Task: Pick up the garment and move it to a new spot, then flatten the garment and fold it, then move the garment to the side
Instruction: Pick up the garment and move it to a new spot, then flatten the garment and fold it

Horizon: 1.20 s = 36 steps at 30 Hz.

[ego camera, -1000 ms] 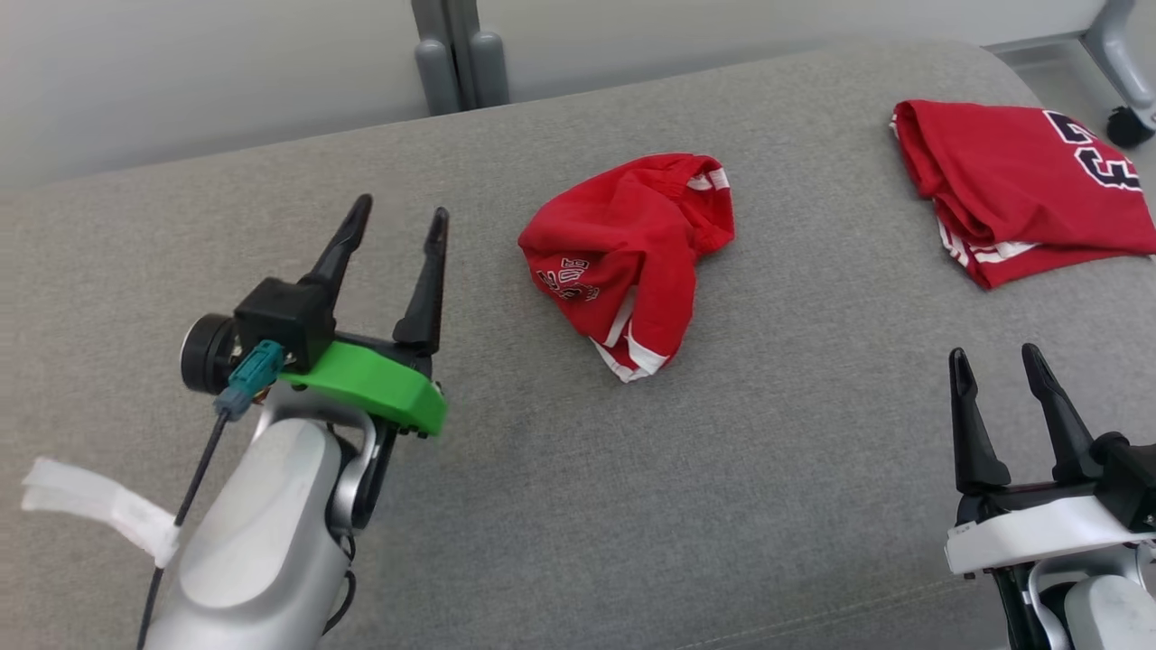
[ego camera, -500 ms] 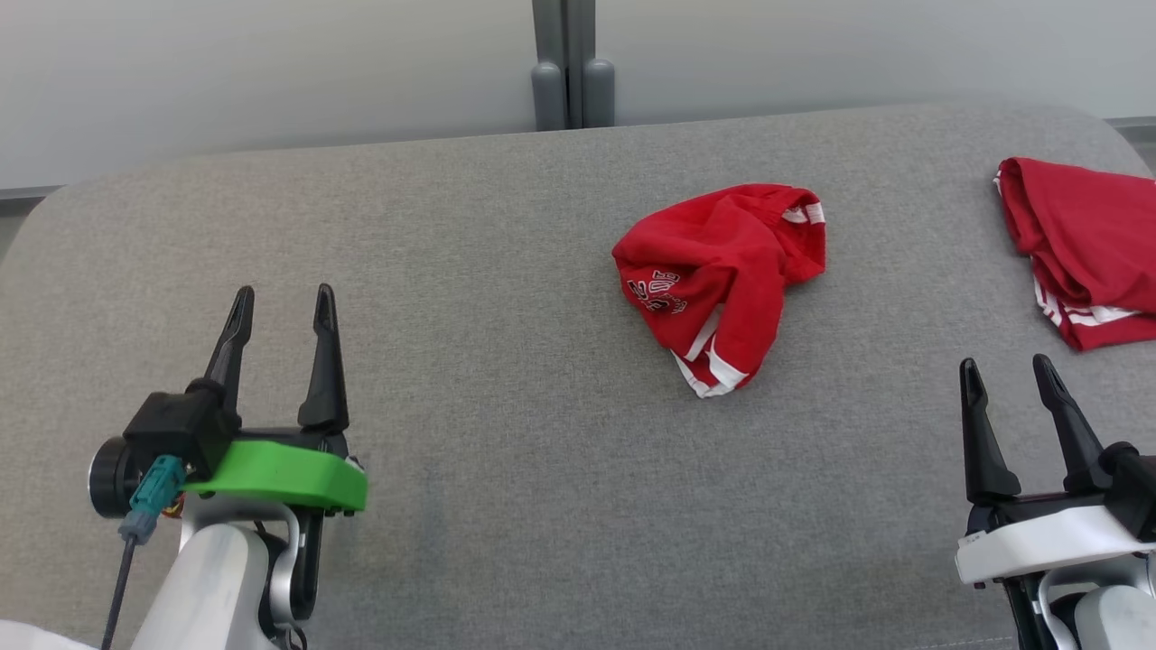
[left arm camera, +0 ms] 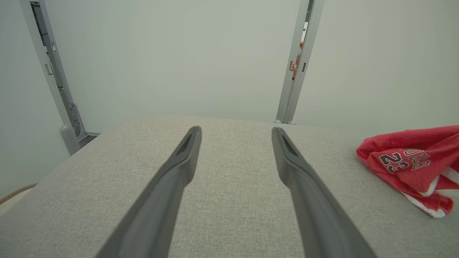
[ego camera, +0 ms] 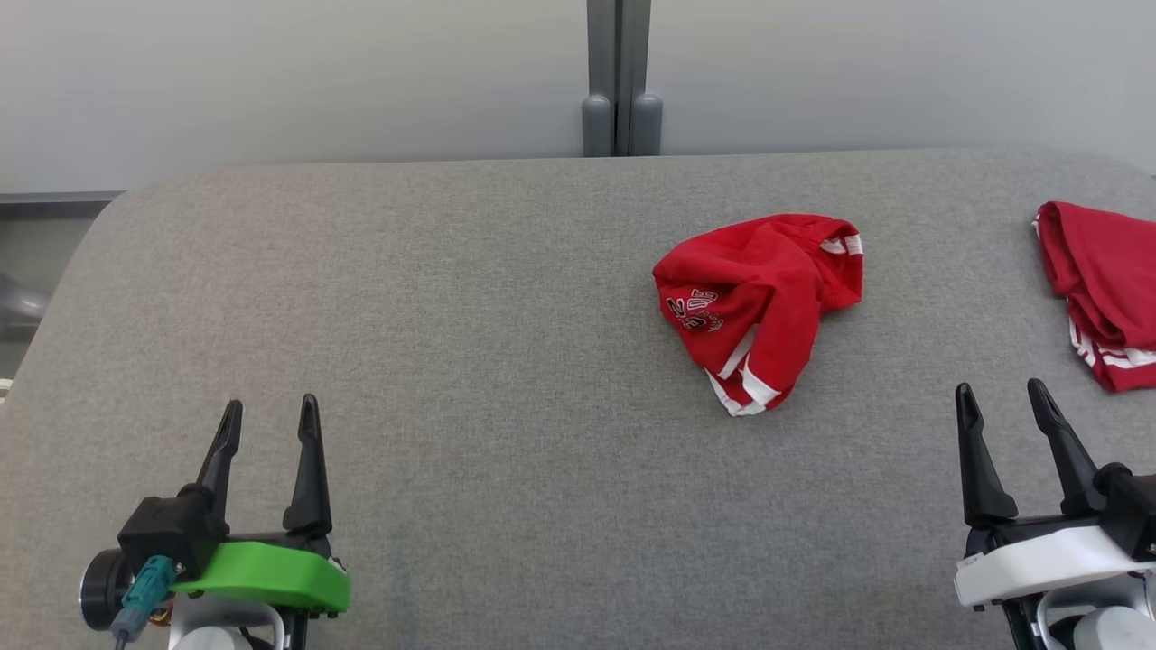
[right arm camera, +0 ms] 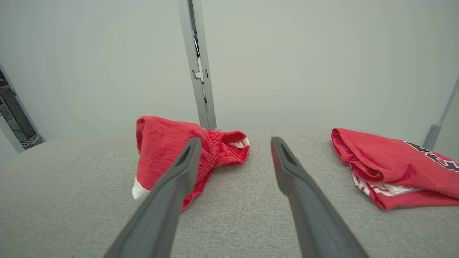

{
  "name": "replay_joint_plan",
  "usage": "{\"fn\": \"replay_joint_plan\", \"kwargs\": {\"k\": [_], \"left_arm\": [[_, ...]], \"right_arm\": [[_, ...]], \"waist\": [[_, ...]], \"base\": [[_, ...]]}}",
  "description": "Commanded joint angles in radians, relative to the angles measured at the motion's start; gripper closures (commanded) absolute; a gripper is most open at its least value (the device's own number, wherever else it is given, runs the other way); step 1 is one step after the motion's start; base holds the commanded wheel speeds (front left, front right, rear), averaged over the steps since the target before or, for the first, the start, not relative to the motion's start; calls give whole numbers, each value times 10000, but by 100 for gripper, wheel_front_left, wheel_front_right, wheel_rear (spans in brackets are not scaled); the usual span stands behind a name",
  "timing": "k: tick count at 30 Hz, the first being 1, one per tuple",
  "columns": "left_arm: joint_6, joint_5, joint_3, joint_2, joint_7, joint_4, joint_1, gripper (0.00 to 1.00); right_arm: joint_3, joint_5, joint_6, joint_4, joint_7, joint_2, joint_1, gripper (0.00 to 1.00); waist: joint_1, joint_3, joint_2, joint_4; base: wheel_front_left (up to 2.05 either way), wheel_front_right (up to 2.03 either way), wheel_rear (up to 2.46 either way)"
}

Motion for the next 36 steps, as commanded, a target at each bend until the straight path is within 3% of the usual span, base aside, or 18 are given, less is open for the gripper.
{"fn": "replay_joint_plan", "kwargs": {"k": [1, 36], "left_arm": [[-107, 66, 63, -19, -25, 34, 233, 0], [-859, 922, 861, -640, -26, 536, 442, 0]], "right_arm": [[13, -18, -17, 22, -42, -25, 94, 0], [188, 26, -17, 203, 99, 84, 462, 0]], "waist": [[0, -22, 0, 60], [0, -213, 0, -11]], "base": [[0, 0, 0], [0, 0, 0]]}}
